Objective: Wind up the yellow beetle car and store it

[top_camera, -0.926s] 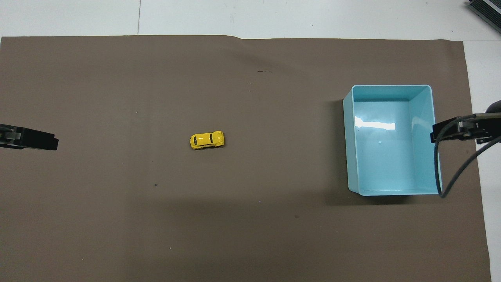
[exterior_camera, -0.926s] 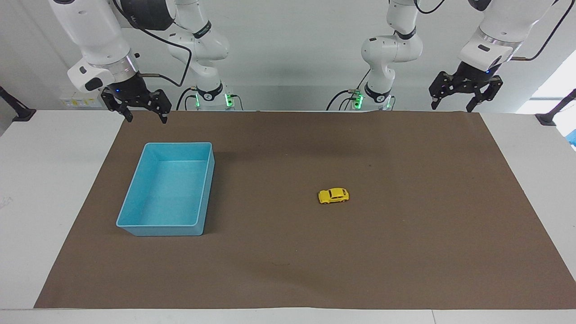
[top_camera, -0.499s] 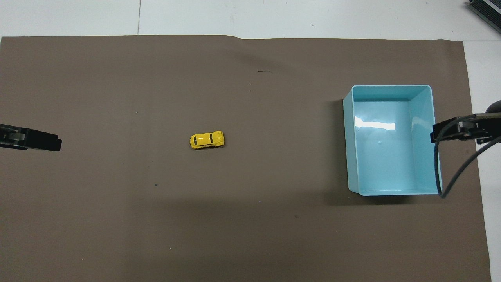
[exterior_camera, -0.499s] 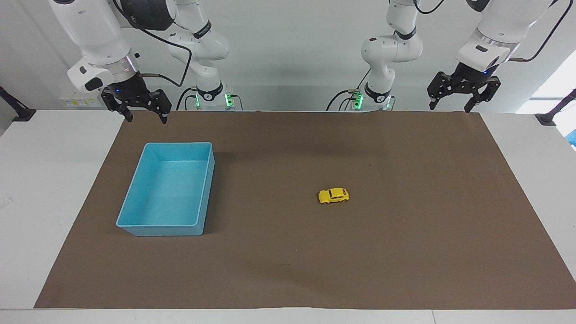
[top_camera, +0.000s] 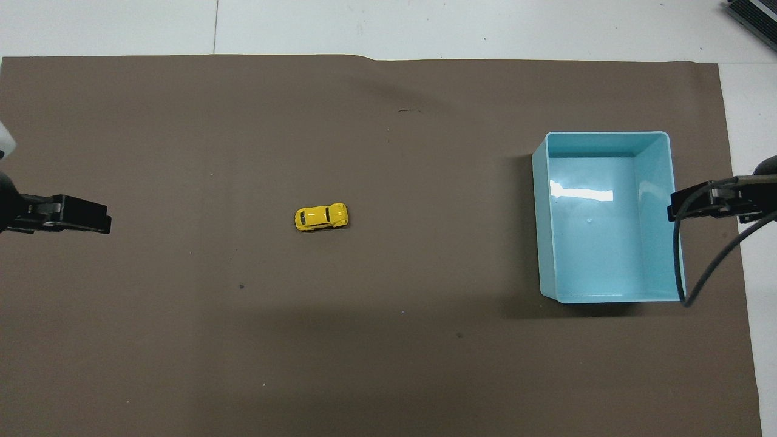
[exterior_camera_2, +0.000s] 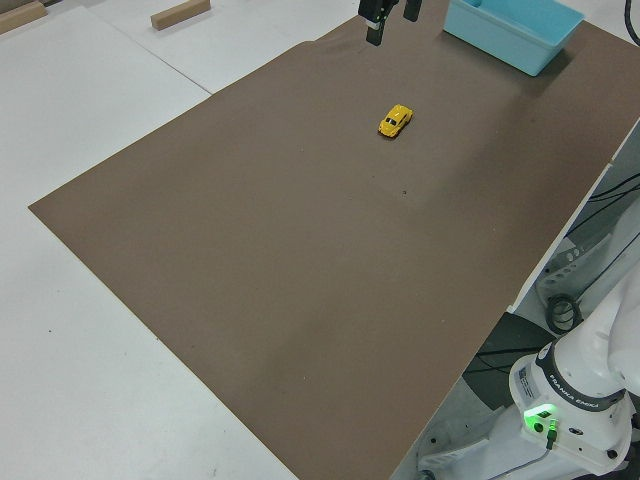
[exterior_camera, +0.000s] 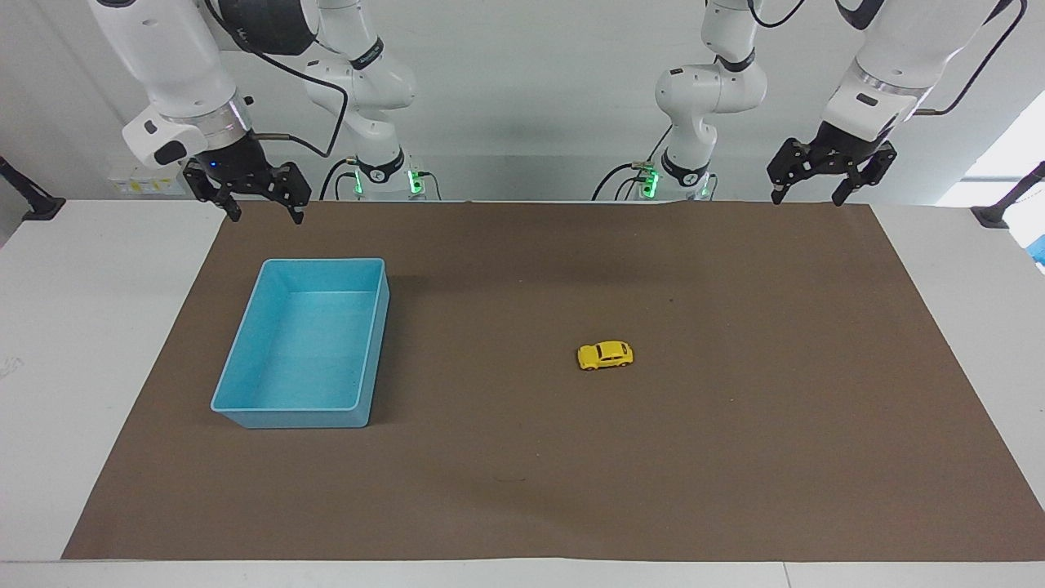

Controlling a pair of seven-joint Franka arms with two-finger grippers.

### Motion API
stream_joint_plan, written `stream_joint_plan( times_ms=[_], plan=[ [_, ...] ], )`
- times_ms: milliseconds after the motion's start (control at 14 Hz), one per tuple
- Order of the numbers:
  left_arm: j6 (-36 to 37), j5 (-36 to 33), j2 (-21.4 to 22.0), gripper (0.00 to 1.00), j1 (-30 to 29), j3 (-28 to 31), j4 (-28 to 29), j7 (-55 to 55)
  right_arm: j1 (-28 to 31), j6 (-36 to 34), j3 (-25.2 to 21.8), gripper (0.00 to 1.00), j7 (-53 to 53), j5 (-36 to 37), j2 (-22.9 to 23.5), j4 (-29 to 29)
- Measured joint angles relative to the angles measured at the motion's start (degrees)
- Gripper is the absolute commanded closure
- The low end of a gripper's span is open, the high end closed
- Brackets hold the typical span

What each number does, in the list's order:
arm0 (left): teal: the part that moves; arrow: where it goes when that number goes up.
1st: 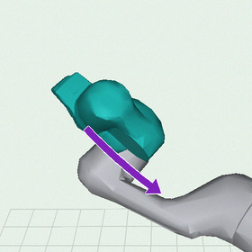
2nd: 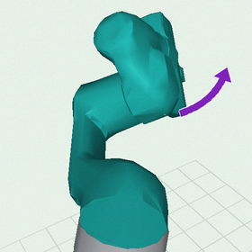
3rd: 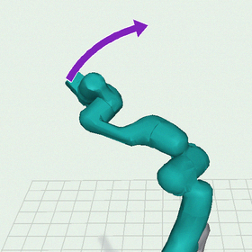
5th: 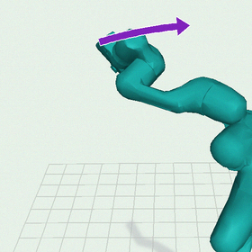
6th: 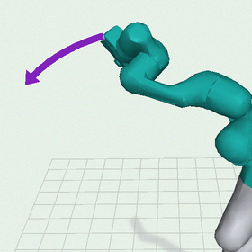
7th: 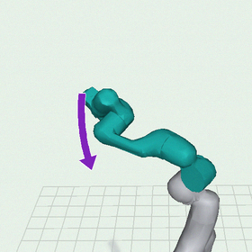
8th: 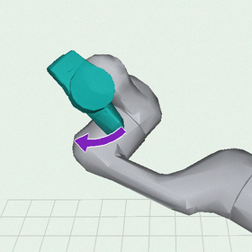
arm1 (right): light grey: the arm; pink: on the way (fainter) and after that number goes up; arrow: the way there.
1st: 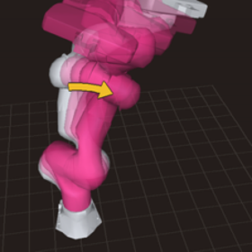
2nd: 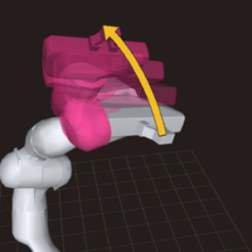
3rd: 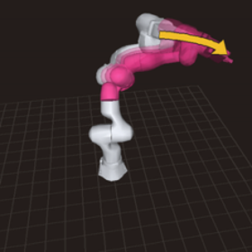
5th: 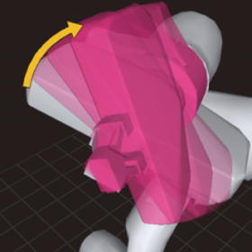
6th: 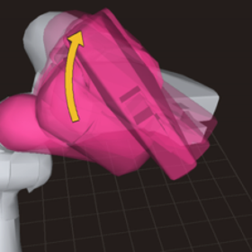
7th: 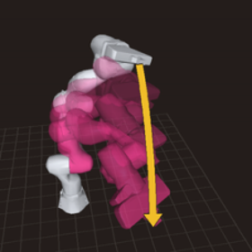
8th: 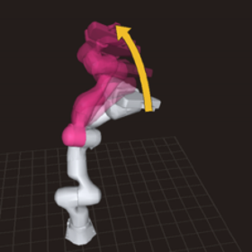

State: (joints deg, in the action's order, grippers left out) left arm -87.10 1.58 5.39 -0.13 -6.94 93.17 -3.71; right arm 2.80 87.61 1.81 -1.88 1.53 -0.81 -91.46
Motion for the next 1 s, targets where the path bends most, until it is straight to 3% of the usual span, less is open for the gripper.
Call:
stream_joint_plan(
  times_ms=[427, 997],
  plan=[
    [-1.4, 0.4, -0.2, 0.0, 1.5, -0.5, 3.0, -8.3, 0.0, 0.0, 0.0, 0.0, 0.0, 0.0, 0.0, 0.0],
    [-4.5, 3.7, -0.3, 0.0, 3.6, -0.6, 5.5, -40.6, 0.0, 0.0, 0.0, 0.0, 0.0, 0.0, 0.0, 0.0]
  ],
)
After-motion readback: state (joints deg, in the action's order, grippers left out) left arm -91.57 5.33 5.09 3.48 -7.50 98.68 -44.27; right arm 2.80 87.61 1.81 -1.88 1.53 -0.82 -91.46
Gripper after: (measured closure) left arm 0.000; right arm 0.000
